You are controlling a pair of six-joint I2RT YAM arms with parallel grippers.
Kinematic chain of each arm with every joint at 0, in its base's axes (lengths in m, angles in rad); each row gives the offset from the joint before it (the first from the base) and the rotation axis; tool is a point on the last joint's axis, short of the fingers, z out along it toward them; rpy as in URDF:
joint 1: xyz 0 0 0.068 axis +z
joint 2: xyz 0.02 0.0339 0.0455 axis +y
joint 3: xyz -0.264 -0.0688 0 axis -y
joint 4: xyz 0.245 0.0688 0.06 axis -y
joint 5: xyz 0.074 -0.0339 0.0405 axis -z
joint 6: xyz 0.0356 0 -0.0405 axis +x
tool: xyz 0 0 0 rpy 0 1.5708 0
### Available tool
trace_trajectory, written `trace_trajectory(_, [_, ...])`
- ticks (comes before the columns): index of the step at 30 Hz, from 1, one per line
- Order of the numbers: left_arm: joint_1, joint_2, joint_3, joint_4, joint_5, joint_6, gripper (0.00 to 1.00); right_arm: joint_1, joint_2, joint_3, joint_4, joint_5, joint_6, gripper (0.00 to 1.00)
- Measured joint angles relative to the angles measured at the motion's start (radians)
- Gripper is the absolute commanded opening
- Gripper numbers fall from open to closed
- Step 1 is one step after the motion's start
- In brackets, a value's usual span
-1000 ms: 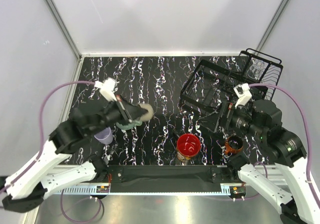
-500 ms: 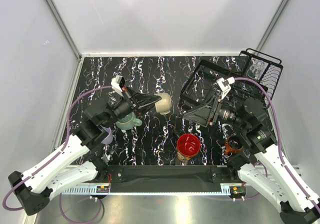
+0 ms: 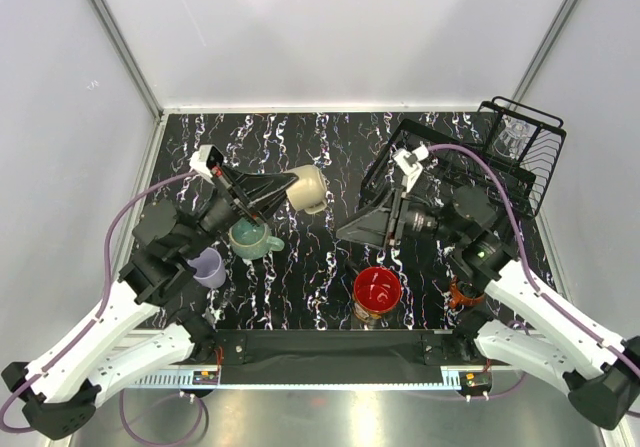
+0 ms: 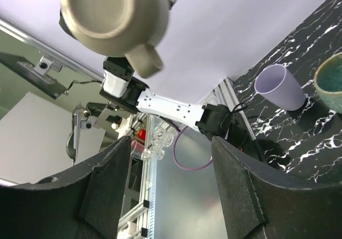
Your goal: Load the cups into the dish rack
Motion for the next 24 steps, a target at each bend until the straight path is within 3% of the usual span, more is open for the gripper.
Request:
trace_trajectory(7, [0.0,0.004,0.0,-0.087,-0.021,-0.037,0.0,0.108,0.078,0.08,0.042,0.051,-0.053,0.67])
trace_trajectory(12, [0.004,0.003,0.011,-0.121,-0.035,-0.065,0.0,0.138,0.152,0.138,0.058,0.067,-0.082,0.61])
trace_trajectory(24, [0.006,-0.002,0.035,-0.129,-0.037,-0.113,0.0,0.172,0.219,0.179,0.066,0.099,-0.121,0.6])
